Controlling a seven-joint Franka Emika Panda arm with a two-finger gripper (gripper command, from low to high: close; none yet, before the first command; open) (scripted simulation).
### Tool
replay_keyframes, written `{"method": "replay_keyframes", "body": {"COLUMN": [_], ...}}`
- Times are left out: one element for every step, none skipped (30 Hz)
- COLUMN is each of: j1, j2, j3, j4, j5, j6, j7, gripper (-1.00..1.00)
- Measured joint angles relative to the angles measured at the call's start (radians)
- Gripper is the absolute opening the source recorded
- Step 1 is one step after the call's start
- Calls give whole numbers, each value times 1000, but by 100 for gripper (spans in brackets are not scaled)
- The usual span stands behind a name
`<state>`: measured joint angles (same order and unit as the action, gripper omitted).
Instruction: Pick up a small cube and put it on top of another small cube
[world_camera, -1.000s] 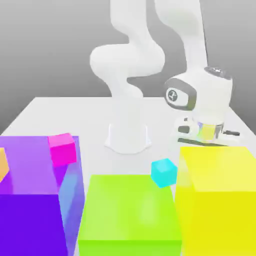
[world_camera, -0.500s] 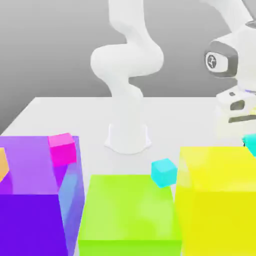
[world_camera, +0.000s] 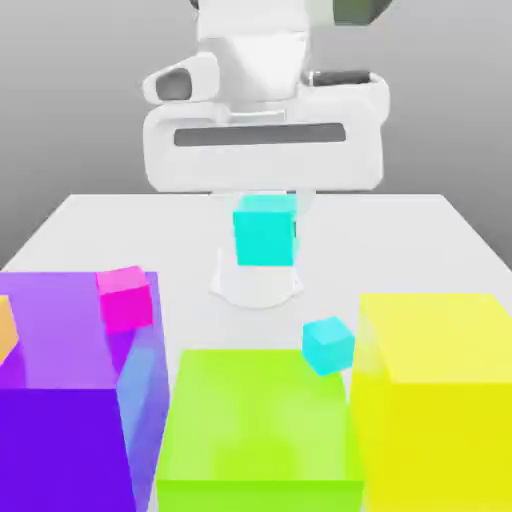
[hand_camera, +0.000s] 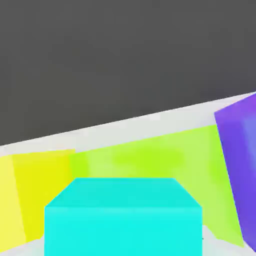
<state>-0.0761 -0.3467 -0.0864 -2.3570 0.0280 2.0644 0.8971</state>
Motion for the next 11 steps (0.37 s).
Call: {"method": "replay_keyframes", "body": {"j1": [-29,-58,-74,-82,-86,-89,-89,-89,-89,-89,-89], "j2": [-10,-6,5,18,33,48,48,48,48,48,48], "j3": [-25,-45,-54,-60,-64,-66,-66,-66,-66,-66,-66], "j4": [6,-3,-22,-45,-70,-94,-94,-94,-94,-94,-94], "j5": [-22,-50,-63,-69,-72,-73,-73,-73,-73,-73,-73], "j6": [-25,-32,-14,17,55,92,92,92,92,92,92], "j7": [-13,-16,-18,-20,-21,-23,-23,-23,-23,-23,-23], "gripper": [-100,-100,-100,-100,-100,100,100,100,100,100,100]}}
